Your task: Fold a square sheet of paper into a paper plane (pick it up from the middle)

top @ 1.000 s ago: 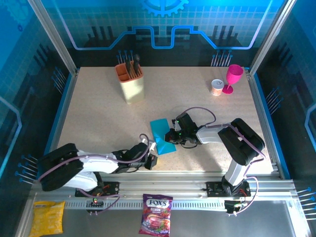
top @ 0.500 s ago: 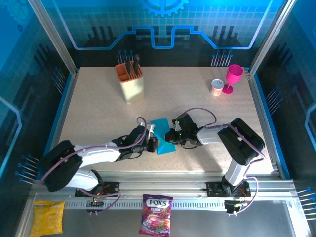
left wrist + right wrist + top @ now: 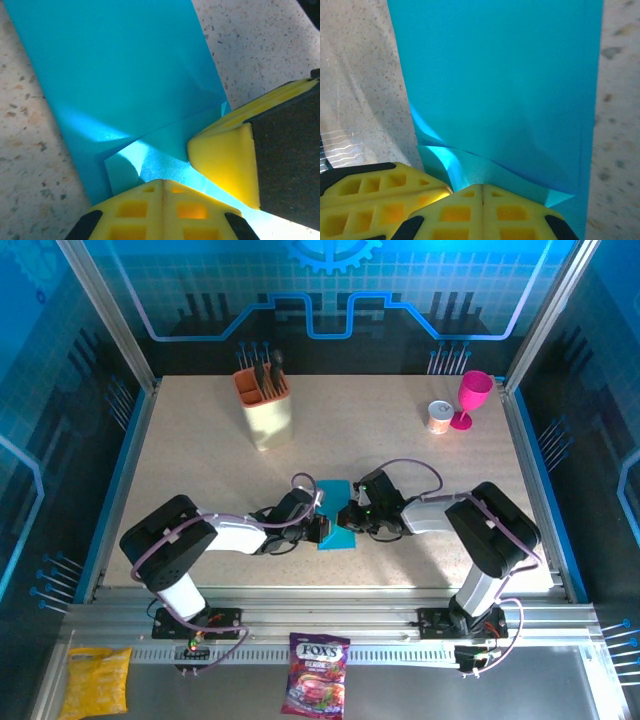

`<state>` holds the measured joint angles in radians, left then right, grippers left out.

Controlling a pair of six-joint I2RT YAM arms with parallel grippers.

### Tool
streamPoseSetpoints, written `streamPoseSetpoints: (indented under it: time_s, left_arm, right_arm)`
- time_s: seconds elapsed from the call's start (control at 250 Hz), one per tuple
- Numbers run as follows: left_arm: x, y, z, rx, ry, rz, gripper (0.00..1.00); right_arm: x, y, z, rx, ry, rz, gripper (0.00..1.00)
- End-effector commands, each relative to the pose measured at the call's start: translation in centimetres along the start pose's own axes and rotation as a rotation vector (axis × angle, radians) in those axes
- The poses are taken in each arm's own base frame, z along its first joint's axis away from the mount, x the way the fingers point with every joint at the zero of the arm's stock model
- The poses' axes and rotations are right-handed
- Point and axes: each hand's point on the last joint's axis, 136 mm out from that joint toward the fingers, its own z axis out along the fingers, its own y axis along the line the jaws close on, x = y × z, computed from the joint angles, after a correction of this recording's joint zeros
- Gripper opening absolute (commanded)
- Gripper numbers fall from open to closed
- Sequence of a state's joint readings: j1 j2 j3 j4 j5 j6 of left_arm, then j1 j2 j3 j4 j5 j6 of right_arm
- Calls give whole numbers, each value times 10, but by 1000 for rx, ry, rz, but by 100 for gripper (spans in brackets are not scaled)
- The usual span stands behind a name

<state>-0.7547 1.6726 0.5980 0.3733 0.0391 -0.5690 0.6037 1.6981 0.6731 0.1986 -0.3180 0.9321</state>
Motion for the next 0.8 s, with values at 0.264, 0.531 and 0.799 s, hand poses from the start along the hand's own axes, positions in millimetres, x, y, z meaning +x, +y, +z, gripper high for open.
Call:
streamPoseSetpoints:
  time_s: [0.264, 0.531, 0.799]
  left_arm:
    - [-4, -13, -10, 47, 20, 23, 0]
    - [-32, -40, -18, 95, -14, 73, 0]
    - [-24, -28, -2, 57, 28, 87, 0]
  right_arm:
    - [-5, -18, -61, 107, -76, -2, 29]
    - [6, -28, -75, 125, -80, -11, 41]
    - [19, -29, -62, 92, -39, -7, 42]
